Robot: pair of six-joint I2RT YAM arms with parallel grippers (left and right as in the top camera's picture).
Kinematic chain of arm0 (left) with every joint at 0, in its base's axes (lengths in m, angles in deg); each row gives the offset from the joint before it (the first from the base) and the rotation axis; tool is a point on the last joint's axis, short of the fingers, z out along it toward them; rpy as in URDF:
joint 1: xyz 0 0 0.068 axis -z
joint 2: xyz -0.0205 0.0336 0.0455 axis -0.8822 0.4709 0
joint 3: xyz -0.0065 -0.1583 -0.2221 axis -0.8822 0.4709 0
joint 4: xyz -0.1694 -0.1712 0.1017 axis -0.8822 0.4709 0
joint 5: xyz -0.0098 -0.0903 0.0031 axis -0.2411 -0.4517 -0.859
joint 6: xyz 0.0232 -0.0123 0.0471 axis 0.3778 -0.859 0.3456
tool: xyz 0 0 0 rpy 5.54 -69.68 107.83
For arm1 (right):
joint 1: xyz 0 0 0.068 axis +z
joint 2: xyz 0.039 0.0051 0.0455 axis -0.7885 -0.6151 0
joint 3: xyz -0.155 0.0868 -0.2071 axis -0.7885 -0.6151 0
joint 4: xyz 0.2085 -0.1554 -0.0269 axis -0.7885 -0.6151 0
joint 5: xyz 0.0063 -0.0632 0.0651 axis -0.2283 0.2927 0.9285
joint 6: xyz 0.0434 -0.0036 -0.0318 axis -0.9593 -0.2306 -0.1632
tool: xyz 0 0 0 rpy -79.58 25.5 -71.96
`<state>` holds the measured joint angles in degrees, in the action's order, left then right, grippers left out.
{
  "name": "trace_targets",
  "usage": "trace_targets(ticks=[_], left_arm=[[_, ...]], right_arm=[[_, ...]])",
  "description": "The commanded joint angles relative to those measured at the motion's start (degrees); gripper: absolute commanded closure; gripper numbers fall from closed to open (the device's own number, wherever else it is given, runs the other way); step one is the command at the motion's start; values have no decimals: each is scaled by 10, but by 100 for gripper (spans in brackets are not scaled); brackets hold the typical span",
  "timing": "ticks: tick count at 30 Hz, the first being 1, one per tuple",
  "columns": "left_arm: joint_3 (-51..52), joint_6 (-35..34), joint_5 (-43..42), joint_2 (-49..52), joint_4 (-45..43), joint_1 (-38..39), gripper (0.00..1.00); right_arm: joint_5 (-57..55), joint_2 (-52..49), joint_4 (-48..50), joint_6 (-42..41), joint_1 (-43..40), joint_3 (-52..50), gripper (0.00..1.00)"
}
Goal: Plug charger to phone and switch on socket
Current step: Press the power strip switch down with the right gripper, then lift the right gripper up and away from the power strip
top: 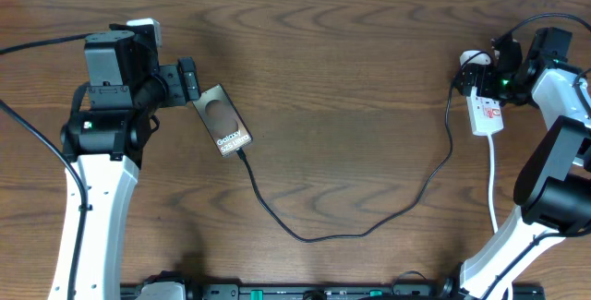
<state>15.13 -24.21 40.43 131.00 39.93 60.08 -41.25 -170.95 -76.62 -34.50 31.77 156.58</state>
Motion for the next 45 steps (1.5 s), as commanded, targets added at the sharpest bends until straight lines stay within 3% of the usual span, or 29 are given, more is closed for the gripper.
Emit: trace_targets(ticks=[1, 7, 15, 23, 33, 39, 45], left_arm=[[-3, 10, 7, 1, 0, -1, 8], [-3, 10, 7, 1, 0, -1, 8], [-3, 10, 7, 1, 2, -1, 8], [-3, 10, 7, 1, 2, -1, 8], [-3, 10, 7, 1, 8, -1, 8], [-3, 10, 7, 1, 9, -1, 8], [-3, 10, 7, 1, 9, -1, 8]], right_arm=[[155, -30, -34, -34, 48, -38, 1], [145, -30, -34, -31, 50, -38, 1], [39, -30, -42, -29, 36, -31, 1], [-74, -29, -162, -20, -12, 63, 1], [-179, -29, -330, -20, -37, 254, 1], [-159, -29, -396, -26, -33, 353, 1], [26, -29, -395, -26, -27, 399, 1]])
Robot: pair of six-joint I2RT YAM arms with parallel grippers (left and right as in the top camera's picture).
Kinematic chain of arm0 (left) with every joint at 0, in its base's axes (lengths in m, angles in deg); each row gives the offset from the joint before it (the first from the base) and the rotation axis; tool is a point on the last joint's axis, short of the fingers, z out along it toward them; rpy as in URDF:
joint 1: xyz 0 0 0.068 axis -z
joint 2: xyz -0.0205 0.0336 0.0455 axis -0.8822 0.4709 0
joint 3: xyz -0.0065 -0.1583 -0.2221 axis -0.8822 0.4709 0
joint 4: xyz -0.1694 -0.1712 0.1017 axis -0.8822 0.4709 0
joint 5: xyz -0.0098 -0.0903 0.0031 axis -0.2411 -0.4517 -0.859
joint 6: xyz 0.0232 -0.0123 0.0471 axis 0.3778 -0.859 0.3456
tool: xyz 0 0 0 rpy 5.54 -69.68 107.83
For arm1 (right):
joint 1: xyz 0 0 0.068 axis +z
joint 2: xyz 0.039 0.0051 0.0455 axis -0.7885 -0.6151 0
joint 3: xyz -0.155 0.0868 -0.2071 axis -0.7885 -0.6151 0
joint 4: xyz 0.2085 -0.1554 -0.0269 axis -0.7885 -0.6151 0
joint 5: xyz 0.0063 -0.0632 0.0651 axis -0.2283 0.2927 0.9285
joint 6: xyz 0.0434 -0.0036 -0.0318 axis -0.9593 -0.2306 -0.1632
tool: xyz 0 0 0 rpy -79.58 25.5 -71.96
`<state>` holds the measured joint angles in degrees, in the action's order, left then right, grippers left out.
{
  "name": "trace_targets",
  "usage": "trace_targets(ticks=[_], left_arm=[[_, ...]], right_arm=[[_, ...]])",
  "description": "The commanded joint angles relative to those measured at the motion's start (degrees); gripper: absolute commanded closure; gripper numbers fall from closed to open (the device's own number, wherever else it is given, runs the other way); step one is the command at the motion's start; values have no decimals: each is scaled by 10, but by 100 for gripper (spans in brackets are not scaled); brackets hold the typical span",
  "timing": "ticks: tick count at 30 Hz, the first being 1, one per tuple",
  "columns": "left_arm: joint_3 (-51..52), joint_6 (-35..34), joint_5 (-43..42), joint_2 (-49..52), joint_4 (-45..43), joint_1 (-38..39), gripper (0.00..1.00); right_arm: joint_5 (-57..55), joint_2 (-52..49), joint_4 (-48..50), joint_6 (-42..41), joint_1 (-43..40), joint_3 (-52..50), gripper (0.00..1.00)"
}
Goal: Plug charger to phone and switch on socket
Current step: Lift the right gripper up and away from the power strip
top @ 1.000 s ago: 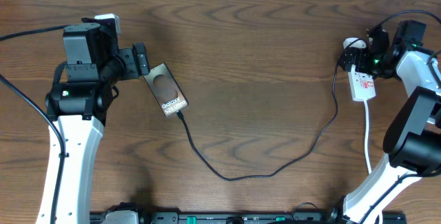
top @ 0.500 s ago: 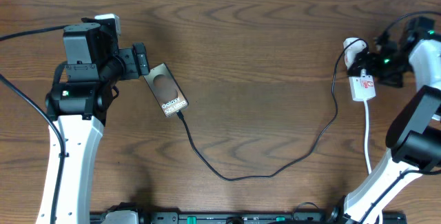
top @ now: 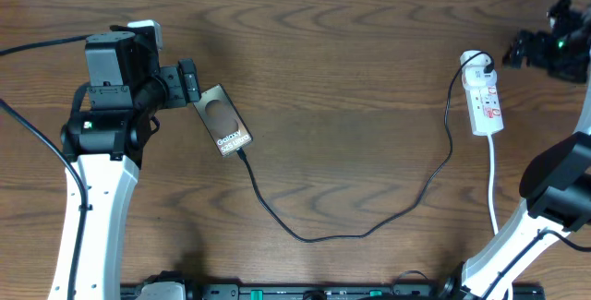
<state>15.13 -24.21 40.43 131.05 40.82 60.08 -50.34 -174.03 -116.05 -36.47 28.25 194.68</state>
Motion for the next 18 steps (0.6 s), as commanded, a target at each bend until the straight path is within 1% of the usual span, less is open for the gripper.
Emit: trace_targets(ticks=[1, 18], left_arm=[[-3, 10, 7, 0, 0, -1, 8], [-3, 10, 7, 0, 0, -1, 8]], right_arm=[[123, 2, -1, -6, 9, 17, 1], [118, 2, -2, -6, 10, 14, 1]])
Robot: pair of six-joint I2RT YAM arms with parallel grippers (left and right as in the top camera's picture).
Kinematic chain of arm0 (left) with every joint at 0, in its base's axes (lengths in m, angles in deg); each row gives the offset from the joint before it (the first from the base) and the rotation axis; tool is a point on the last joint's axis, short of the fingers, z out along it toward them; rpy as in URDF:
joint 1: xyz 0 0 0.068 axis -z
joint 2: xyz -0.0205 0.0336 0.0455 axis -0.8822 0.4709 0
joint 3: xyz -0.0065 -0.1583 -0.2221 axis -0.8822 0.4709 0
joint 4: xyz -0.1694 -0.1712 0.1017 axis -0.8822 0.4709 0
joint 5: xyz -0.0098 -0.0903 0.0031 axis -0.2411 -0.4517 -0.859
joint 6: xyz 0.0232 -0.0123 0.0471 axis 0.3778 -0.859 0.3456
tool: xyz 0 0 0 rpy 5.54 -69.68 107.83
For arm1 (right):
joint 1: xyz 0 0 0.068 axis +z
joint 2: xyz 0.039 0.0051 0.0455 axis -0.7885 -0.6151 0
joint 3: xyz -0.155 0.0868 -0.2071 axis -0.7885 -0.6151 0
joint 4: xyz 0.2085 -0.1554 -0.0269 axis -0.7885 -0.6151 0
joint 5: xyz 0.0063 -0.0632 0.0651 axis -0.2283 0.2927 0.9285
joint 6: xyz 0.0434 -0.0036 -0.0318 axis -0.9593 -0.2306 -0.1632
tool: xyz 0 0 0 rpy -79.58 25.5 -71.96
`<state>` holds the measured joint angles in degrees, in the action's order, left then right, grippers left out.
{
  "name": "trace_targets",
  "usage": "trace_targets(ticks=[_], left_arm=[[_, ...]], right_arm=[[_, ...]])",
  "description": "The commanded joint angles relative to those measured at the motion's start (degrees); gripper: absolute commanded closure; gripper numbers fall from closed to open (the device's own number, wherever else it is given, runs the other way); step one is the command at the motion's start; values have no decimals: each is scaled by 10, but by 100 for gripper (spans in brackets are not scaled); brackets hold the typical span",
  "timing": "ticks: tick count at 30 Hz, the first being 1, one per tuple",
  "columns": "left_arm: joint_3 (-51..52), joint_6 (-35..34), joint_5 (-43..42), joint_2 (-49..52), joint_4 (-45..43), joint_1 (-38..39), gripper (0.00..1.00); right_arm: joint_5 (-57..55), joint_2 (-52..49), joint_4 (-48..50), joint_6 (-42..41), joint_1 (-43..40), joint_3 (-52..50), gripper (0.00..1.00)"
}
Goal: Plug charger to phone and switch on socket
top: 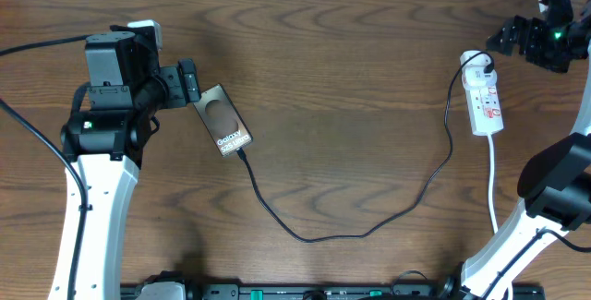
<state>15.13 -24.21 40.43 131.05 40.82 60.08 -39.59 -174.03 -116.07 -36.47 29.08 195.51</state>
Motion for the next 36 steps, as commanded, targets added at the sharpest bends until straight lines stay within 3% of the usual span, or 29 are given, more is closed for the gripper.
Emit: trace_targets(ticks=[1, 18, 25, 30, 32, 36], left_arm=[[-3, 10, 7, 0, 0, -1, 8], [-3, 10, 7, -6, 2, -1, 8], [48, 30, 27, -90, -5, -1, 8], [171, 30, 27, -182, -139, -1, 8], [289, 29, 26, -257, -284, -1, 8], [428, 30, 20, -345, -450, -1, 8]], right_arm=[[11, 2, -2, -6, 1, 5, 1], [11, 2, -2, -6, 1, 5, 1], [11, 2, -2, -6, 1, 5, 1], [11, 2, -2, -6, 1, 5, 1], [11, 2, -2, -6, 1, 5, 1], [11, 2, -2, -6, 1, 5, 1]])
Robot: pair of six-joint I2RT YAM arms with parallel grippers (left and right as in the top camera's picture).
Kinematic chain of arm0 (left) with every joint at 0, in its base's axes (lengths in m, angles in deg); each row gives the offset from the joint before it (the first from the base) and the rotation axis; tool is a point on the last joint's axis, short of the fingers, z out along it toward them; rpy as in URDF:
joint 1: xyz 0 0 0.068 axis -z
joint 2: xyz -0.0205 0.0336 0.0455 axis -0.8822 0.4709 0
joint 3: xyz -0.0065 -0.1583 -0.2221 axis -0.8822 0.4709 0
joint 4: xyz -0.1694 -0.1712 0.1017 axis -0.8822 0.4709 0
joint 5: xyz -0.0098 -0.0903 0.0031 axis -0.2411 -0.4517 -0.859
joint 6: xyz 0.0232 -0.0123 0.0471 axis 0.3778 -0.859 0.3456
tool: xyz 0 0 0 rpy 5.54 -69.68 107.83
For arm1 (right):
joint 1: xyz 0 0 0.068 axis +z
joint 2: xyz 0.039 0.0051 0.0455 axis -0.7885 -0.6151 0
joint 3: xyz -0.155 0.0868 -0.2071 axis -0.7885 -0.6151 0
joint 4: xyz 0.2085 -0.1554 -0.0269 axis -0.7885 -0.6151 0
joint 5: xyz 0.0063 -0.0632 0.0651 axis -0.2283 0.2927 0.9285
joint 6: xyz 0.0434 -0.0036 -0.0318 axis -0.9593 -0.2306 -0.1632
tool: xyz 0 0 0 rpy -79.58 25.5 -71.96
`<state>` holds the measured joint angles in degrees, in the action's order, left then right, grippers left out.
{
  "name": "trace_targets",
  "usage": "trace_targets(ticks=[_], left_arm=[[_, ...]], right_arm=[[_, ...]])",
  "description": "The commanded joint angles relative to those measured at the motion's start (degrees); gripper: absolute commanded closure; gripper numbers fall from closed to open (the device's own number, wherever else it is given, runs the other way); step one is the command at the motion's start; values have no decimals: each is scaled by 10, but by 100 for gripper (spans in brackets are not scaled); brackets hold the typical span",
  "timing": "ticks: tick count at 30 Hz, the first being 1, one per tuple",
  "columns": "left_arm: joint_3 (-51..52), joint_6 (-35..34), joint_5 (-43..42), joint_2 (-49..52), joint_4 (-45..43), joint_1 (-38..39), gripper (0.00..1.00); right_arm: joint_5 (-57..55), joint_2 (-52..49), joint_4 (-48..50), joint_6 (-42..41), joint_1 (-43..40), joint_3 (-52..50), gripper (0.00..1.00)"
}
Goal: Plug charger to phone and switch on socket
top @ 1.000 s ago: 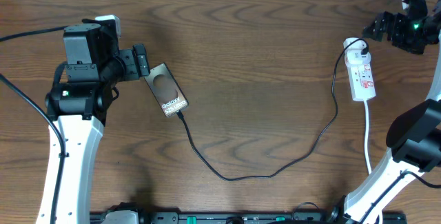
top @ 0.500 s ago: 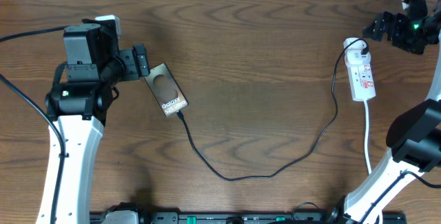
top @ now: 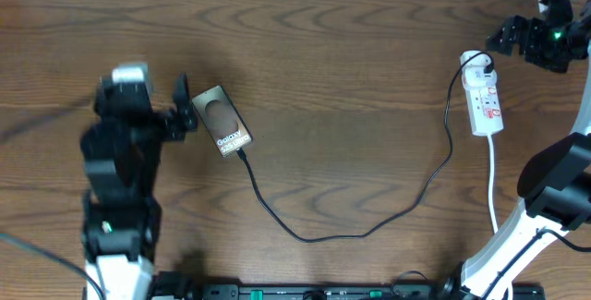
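The dark phone (top: 222, 121) lies tilted on the wooden table at the left. A black cable (top: 314, 237) is plugged into its lower end. The cable loops across the table to the charger (top: 473, 59), which sits in the top of the white power strip (top: 485, 103). My left gripper (top: 185, 104) is just left of the phone's upper end. It looks open, and the arm is blurred. My right gripper (top: 500, 38) hovers up and right of the charger, apart from the strip, with its tips seemingly together.
The power strip's white lead (top: 493, 185) runs down toward the front edge on the right. The right arm's base (top: 545, 208) stands beside it. A black rail (top: 305, 292) lines the front edge.
My left arm has pulled back toward the front edge. Its gripper has gone from the phone's top end to just left of it, looking open. The phone, cable and right arm have not moved.
First my right gripper was down at the charger end of the power strip, with the left gripper at the phone's top end. Then the right gripper was away at the far right, and afterwards near the charger. Now the left arm has drawn back from the phone.
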<state>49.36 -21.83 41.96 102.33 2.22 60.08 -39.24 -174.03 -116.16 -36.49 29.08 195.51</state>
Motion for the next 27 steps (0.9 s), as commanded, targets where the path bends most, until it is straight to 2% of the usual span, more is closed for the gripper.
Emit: trace_targets(ticks=[1, 6, 12, 21, 27], left_arm=[[122, 6, 5, -82, -102, -1, 8], [260, 6, 8, -189, -213, -1, 8], [355, 6, 8, -306, -222, -1, 8], [356, 6, 38, -453, -23, -1, 8], [356, 5, 48, -450, 79, -1, 8]], right_arm=[[7, 2, -1, -5, 1, 5, 1], [7, 2, 0, -5, 2, 5, 1], [7, 2, -1, -5, -11, 5, 1], [7, 2, -1, -5, -8, 5, 1], [7, 2, -1, -5, -10, 5, 1]])
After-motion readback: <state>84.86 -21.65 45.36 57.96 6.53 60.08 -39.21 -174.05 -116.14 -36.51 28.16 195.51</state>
